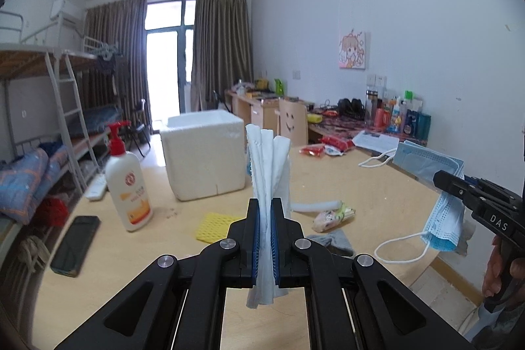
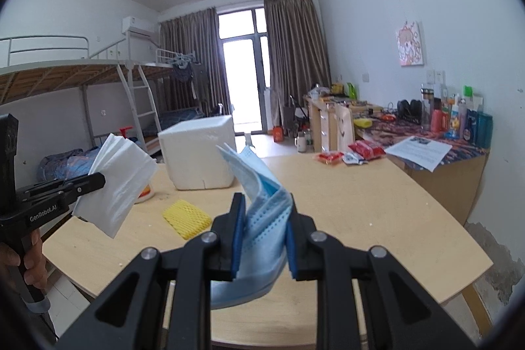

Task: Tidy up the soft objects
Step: 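Carry the paper towel and the mask in both grippers over the white foam box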

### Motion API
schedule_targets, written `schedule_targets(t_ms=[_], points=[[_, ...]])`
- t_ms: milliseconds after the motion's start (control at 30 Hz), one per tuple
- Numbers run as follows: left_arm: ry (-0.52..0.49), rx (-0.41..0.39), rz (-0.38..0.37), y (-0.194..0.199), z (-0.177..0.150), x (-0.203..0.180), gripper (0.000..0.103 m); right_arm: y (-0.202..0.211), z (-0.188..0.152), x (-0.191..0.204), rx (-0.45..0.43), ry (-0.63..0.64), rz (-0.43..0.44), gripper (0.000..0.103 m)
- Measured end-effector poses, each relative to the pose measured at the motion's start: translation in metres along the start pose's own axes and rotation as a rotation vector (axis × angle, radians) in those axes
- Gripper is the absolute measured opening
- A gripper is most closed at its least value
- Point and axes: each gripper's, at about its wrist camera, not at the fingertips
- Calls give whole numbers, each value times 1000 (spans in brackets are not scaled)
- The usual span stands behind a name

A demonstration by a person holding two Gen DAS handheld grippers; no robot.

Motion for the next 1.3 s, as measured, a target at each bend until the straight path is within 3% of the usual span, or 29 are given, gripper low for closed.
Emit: schedule_targets(t_ms=[267, 567, 1000, 1300], points=[[-13, -72, 34, 31, 8, 4, 6, 12, 8, 11, -38, 18, 32, 26], [-18, -99, 92, 54, 3, 14, 6, 14, 8, 27, -51, 27, 93, 26], [-1, -108, 162, 55, 5, 39, 6, -12, 12, 53, -39, 55, 176, 26], [7, -93, 180, 34, 16, 60, 6, -43, 21, 65, -20, 65, 216, 26]])
Point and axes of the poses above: each gripper's, at about its wrist camera, not at the fingertips, and y roughly against the way its jaws point, x to its left, z to its top, and after that the axes turned 8 degrees about -x, right-handed
